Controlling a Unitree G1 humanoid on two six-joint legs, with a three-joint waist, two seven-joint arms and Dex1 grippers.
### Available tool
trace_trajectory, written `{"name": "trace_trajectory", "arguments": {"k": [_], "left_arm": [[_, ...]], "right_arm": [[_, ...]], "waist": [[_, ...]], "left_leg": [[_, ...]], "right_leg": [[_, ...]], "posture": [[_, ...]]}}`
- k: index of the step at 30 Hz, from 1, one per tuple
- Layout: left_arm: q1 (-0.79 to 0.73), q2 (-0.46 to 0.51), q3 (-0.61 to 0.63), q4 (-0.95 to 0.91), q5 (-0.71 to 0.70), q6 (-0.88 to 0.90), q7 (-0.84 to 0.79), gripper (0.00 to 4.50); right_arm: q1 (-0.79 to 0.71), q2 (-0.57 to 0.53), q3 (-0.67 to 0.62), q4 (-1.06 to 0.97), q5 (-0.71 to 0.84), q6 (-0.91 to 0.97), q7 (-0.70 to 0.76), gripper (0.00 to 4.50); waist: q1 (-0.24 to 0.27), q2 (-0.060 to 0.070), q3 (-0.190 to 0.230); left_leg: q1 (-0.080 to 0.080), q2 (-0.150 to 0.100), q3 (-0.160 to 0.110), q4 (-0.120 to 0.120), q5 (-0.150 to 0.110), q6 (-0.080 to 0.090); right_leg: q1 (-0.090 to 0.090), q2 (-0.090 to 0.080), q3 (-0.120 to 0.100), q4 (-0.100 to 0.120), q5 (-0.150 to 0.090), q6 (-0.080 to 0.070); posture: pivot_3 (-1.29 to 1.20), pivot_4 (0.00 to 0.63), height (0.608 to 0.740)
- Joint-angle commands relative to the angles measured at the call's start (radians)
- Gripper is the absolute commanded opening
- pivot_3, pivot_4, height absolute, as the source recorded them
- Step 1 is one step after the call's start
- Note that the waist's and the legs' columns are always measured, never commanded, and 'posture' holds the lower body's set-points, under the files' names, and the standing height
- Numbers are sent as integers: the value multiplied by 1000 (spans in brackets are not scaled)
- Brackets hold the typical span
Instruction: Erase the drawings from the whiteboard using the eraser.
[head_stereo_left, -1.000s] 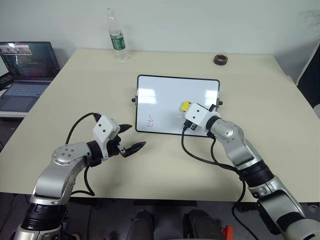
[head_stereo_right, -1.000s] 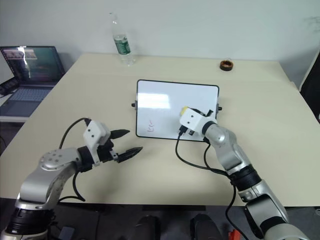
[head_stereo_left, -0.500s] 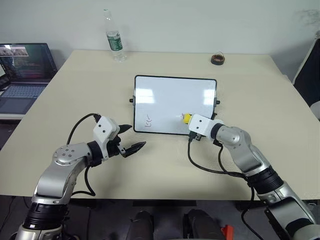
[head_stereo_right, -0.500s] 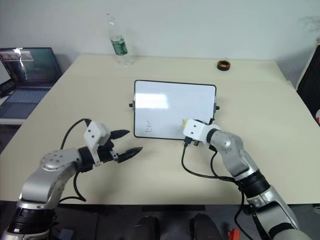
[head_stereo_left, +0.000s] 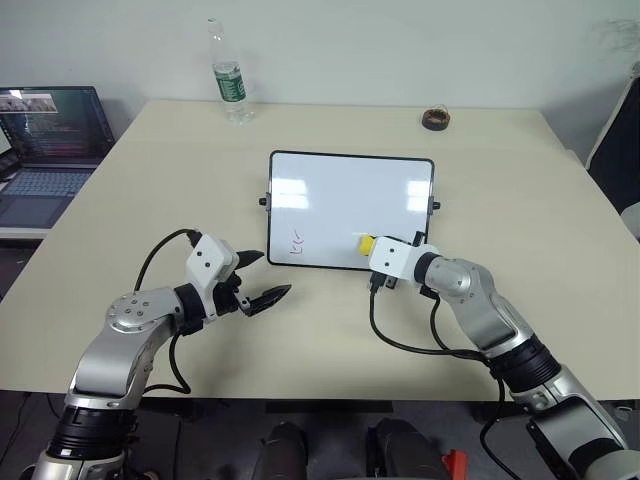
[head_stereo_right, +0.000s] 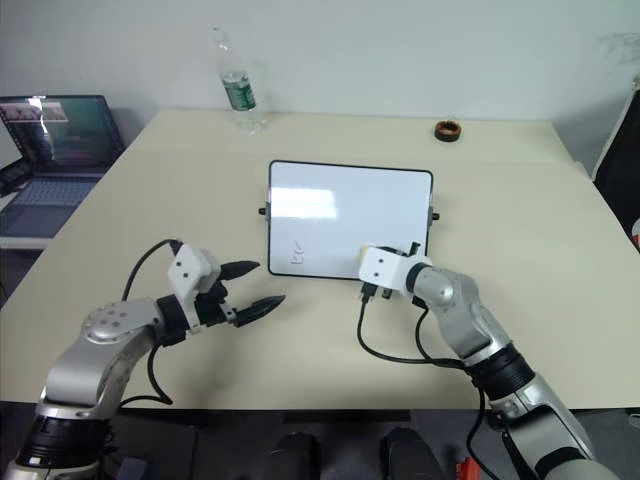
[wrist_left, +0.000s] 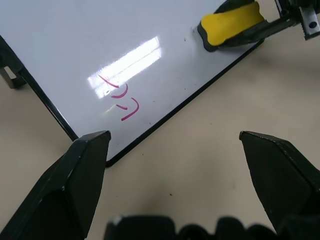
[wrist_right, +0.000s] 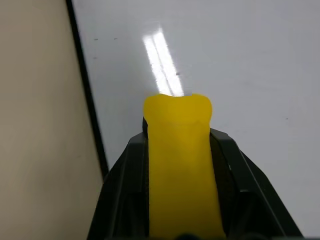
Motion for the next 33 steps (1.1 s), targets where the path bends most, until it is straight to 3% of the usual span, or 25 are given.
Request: {"name": "trace_trajectory", "arguments": {"k": [1,6,15,23,33], "left_arm": [[-5,3,5,-10,4,-19,-7,4500],[-7,3,2,-7,4,-21,-9,4500],[-3,-1,6,-4,8,-25,-11,4500],[3,-1,9,4,11,-33,-14,4500],[8,-6,14,-6,16,-26,-10,4500]], "right_arm": [[-24,19,-42,56,-20,18,-76,1216],[-74,65,-101,100,4,11,-179,1215],[8,75,12,16,56,73,41,1215],[-72,114,-73,85,26,10,-180,1213],[-32,93,-55,71,46,15,-117,1213]], "waist": [[0,0,0],[-4,0,0],[0,0,0],[-1,0,0],[1,0,0]], "left_leg": [[0,0,0,0,0,0],[0,0,0,0,0,0],[-1,0,0,-1,0,0],[-1,0,0,-1,0,0],[-2,0,0,-1,0,0]], "right_leg": [[0,0,0,0,0,0],[0,0,1,1,0,0],[-1,0,0,0,0,-1],[-2,0,0,0,0,0],[-2,0,0,-1,0,-1]], "posture": [[0,150,740],[0,150,740],[0,150,740],[0,150,740],[0,150,740]]}}
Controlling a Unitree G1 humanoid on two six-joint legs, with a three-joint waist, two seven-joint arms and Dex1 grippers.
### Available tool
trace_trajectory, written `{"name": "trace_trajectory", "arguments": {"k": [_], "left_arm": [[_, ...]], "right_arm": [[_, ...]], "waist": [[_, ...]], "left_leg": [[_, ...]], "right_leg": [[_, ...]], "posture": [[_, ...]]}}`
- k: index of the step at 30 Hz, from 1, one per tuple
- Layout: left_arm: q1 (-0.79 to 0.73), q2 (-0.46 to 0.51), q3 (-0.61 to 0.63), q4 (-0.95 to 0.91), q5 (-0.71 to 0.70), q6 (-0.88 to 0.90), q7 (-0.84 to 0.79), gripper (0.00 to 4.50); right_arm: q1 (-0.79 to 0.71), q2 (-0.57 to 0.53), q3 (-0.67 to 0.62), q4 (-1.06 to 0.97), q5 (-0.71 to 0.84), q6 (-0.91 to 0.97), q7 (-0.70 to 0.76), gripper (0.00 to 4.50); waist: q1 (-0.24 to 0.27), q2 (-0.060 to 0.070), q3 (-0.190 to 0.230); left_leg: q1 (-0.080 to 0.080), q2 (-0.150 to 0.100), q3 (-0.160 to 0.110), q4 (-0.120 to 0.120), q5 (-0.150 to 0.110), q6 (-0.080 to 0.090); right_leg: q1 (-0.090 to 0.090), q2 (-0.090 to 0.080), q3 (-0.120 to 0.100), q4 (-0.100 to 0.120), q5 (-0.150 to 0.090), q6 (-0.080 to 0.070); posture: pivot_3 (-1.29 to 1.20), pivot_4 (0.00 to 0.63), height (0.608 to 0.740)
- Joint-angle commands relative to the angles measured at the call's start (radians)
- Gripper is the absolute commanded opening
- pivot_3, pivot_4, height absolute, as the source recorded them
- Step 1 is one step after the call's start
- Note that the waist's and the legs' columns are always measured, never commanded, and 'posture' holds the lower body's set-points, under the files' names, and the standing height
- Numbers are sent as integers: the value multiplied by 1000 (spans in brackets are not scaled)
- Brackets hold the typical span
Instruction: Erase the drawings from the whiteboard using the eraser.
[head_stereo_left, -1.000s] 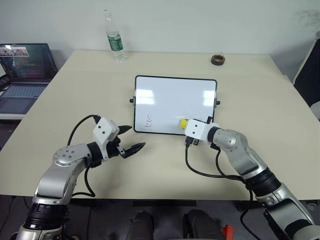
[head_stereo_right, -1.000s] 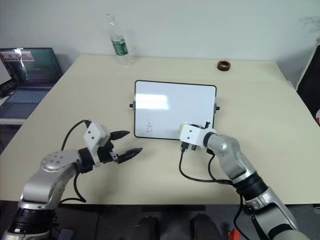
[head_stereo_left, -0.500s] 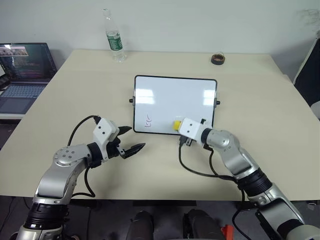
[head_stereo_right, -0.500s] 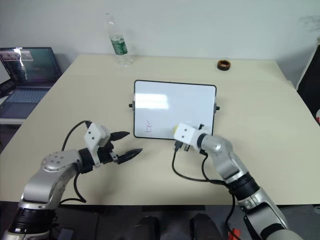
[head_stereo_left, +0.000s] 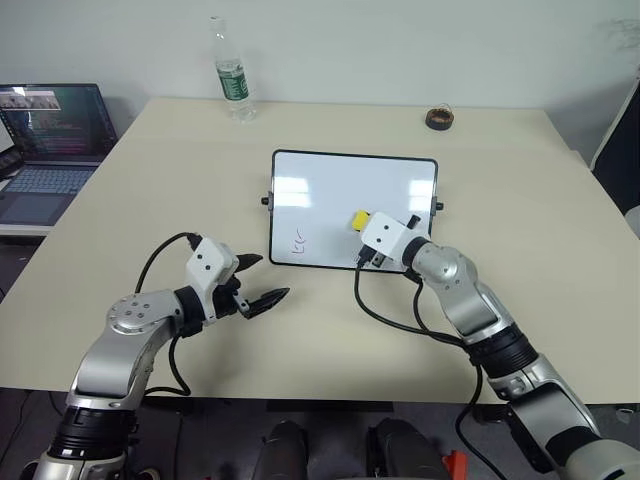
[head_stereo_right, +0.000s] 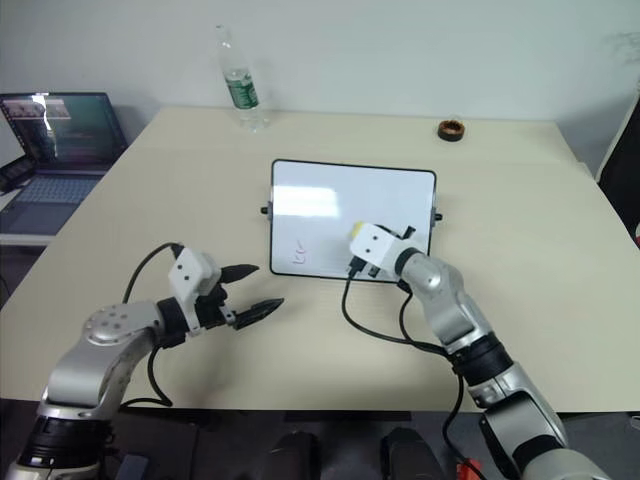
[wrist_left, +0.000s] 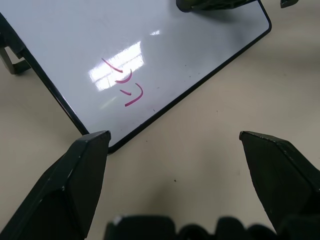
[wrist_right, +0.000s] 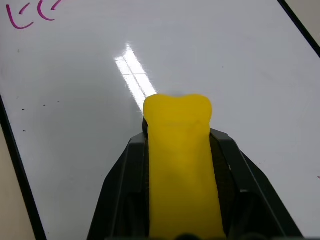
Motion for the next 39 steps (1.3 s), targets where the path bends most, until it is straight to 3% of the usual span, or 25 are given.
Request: {"name": "trace_trajectory", "arguments": {"k": [1,8,13,19,29,33,39], "left_arm": [[4,0,18,-26,-4,-18,6,4500],[18,-16,172,-17,-115,60,64,4500],[51,13,219,-21,-116,58,60,4500],[96,20,243,-80,-121,72,86,4500],[142,21,257,-179,-120,121,144,4500],[147,32,245,-177,-105,119,145,4500],[145,57,202,-156,-68,89,122,4500]], "right_arm": [[28,-16,-13,-12,8,14,24,1213],[114,30,-149,-283,265,171,150,1212],[211,-20,-220,-496,466,340,267,1212],[281,-88,-244,-571,585,415,309,1210],[270,-117,-178,-541,600,379,299,1210],[194,-117,-97,-444,497,307,260,1210],[12,-23,35,-213,325,123,172,1210]], "waist": [[0,0,0],[0,0,0],[0,0,0],[0,1,1],[-1,0,1],[-3,0,1],[-4,1,1]], "left_leg": [[0,0,0,0,0,0],[-5,1,-1,0,0,0],[-7,2,-1,-1,0,0],[-6,1,-1,0,0,0],[-6,1,-1,-1,0,0],[-5,0,0,-1,0,0],[-5,0,0,-1,0,0]], "right_leg": [[0,0,0,0,0,0],[-5,0,-1,0,0,0],[-6,-2,-1,-1,0,0],[-5,-1,-1,-1,0,0],[-5,-1,0,-1,-1,1],[-5,-1,0,-1,-1,1],[-6,0,0,-1,-1,0]], "posture": [[0,150,740],[0,150,740],[0,150,740],[0,150,740],[0,150,740],[0,150,740],[0,150,740]]}}
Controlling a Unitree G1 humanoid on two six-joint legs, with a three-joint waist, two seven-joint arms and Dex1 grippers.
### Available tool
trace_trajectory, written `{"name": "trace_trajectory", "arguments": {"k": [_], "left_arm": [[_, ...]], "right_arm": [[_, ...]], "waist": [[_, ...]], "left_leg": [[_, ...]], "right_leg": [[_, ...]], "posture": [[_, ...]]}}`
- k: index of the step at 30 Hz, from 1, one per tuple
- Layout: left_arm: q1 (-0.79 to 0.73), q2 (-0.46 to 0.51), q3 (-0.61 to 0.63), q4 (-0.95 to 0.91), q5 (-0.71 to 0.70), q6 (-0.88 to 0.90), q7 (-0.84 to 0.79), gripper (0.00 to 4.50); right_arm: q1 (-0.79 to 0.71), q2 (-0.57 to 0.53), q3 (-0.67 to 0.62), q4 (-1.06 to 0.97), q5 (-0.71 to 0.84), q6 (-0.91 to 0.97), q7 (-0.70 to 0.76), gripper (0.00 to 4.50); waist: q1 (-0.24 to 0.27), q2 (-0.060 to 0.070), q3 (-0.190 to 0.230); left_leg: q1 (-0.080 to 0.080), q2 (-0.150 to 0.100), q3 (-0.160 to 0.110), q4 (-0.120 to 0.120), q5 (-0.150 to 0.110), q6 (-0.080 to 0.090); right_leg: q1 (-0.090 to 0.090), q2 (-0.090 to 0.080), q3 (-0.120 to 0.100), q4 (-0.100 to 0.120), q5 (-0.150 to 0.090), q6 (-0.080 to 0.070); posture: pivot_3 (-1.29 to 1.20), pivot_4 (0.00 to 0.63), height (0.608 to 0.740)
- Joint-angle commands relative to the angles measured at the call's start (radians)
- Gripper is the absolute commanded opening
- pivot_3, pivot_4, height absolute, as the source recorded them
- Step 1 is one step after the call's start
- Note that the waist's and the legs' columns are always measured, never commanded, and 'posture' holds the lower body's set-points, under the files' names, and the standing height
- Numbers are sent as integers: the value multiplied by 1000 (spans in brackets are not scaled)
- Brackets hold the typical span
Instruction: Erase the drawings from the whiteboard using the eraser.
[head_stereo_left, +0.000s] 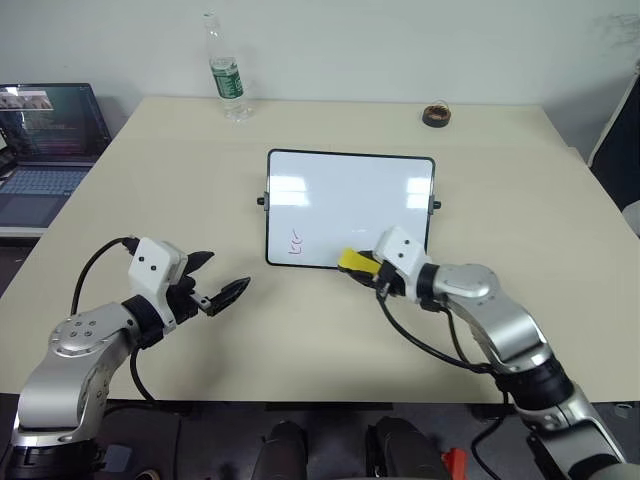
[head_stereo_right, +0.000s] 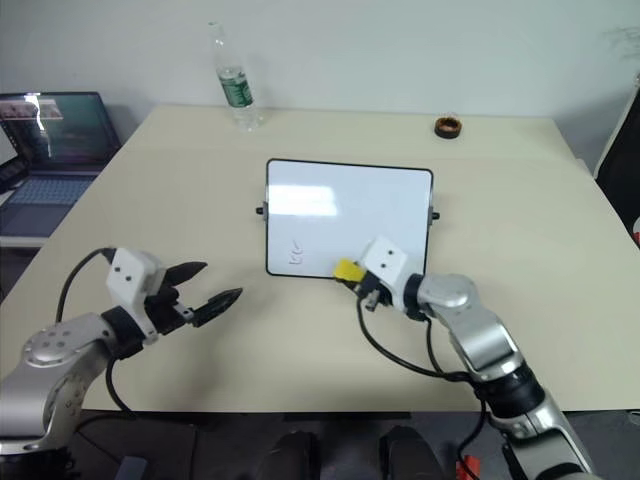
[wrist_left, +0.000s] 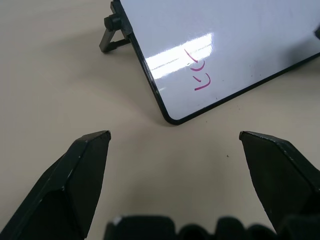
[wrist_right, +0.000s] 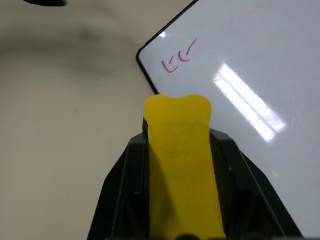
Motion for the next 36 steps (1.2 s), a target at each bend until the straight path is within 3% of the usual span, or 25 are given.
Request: {"name": "trace_trajectory", "arguments": {"k": [1,10,15,23,31,36], "left_arm": [[-5,22,-18,-16,22,-31,-20,4500],[-32,17,-46,13,32,-44,-38,4500],[-21,13,-52,18,36,-54,-44,4500],[-12,8,-56,42,46,-76,-60,4500],[-18,2,-71,80,57,-112,-80,4500],[-13,0,-76,93,61,-131,-85,4500]], "right_arm": [[-104,48,61,108,-100,-142,-46,1210],[-422,233,114,660,-259,-409,-172,1210],[-492,254,156,879,-350,-524,-201,1210],[-429,187,265,831,-456,-599,-29,1210],[-505,259,131,892,-445,-585,-287,1209],[-475,283,188,905,-462,-598,-186,1209]], "waist": [[0,0,0],[0,0,0],[2,0,0],[2,0,0],[1,0,0],[2,0,0]], "left_leg": [[0,0,0,0,0,0],[-1,0,0,0,0,0],[-1,1,0,0,0,0],[1,1,0,1,0,0],[2,1,-1,1,0,0],[1,1,0,1,0,0]], "right_leg": [[0,0,0,0,0,0],[-1,0,0,0,0,0],[-1,-2,0,0,0,0],[1,-1,0,2,0,0],[0,-1,0,5,0,-1],[0,-1,0,4,0,-1]], "posture": [[0,150,740],[0,150,740],[0,150,740],[0,150,740],[0,150,740],[0,150,740]]}}
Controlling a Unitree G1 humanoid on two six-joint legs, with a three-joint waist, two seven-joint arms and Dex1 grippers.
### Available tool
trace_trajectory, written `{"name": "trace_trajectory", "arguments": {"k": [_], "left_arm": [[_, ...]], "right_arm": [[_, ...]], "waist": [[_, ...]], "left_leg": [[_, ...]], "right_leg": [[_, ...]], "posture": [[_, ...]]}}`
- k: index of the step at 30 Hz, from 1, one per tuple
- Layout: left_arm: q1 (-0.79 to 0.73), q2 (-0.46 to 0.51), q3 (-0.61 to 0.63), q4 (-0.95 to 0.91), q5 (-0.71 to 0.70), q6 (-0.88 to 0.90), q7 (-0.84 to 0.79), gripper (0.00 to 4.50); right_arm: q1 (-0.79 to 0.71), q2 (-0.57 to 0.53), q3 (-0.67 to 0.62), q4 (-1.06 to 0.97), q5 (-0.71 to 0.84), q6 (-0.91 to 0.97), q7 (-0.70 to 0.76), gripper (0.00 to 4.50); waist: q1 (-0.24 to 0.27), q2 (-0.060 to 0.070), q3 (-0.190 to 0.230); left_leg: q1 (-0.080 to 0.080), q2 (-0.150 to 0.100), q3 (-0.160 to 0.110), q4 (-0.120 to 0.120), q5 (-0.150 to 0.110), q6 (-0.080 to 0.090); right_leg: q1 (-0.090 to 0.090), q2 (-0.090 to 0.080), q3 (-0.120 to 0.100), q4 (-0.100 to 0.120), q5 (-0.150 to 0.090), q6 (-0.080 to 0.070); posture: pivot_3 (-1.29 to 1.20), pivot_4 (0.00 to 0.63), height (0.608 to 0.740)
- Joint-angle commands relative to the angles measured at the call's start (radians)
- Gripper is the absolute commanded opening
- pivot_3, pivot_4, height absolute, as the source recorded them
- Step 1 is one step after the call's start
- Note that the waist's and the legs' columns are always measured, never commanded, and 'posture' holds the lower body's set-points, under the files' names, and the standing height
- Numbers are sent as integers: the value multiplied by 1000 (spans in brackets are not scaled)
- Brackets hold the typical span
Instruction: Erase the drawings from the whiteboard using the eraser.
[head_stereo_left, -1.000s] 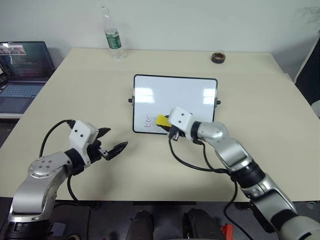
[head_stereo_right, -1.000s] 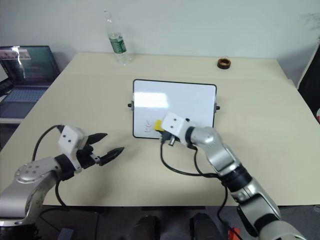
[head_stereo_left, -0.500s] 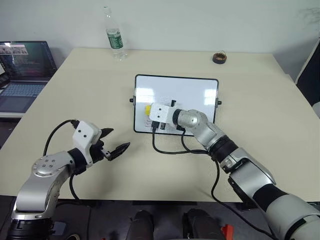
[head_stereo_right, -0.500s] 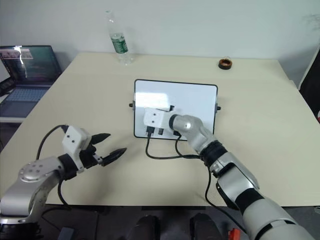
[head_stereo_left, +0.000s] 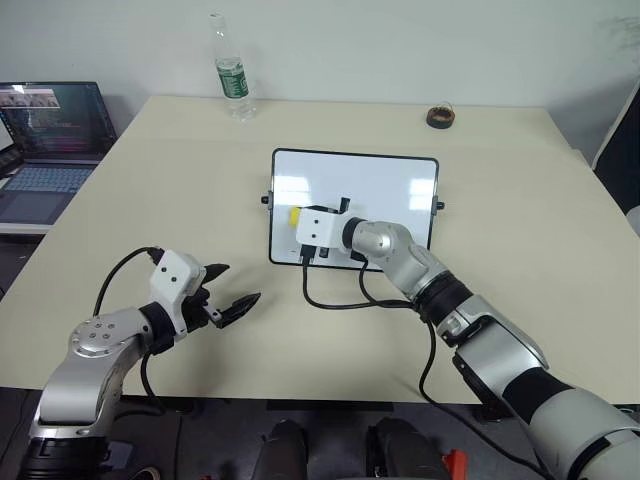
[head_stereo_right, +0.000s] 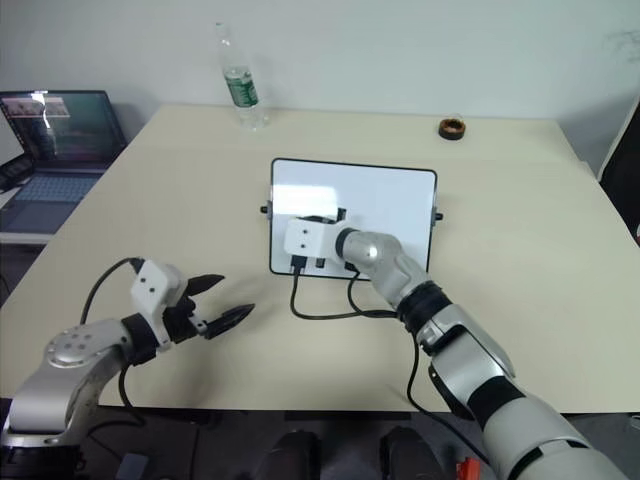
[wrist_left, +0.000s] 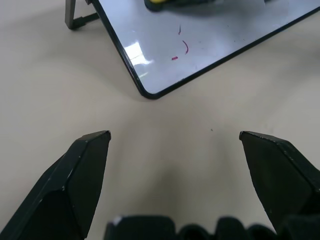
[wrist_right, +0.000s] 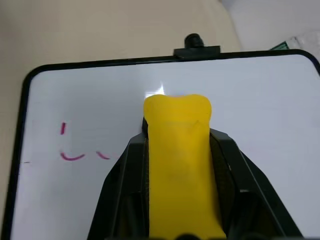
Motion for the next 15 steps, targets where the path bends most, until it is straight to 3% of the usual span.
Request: {"name": "trace_trajectory", "arguments": {"k": [1,6,11,15], "left_arm": [[-3,0,8,-9,2,-32,-10,4500],[-1,2,7,7,4,-44,-16,4500],[-5,1,6,16,7,-49,-19,4500],[-8,-2,3,22,8,-53,-20,4500]], "right_arm": [[26,15,39,-2,-24,-5,64,1209],[74,-13,115,-52,-71,-25,179,1208],[30,-9,44,-28,-82,-2,37,1206],[10,-51,13,-19,-76,-9,27,1206]], "waist": [[-2,0,0],[-2,0,0],[0,0,0],[3,0,0]], "left_leg": [[0,0,0,0,0,0],[0,0,0,0,0,0],[0,0,0,0,0,0],[0,0,-1,0,0,0]], "right_leg": [[0,0,0,0,0,0],[0,0,0,0,0,0],[0,0,-1,0,0,0],[0,0,-1,1,0,0]], "posture": [[0,150,740],[0,150,740],[0,150,740],[0,150,740]]}}
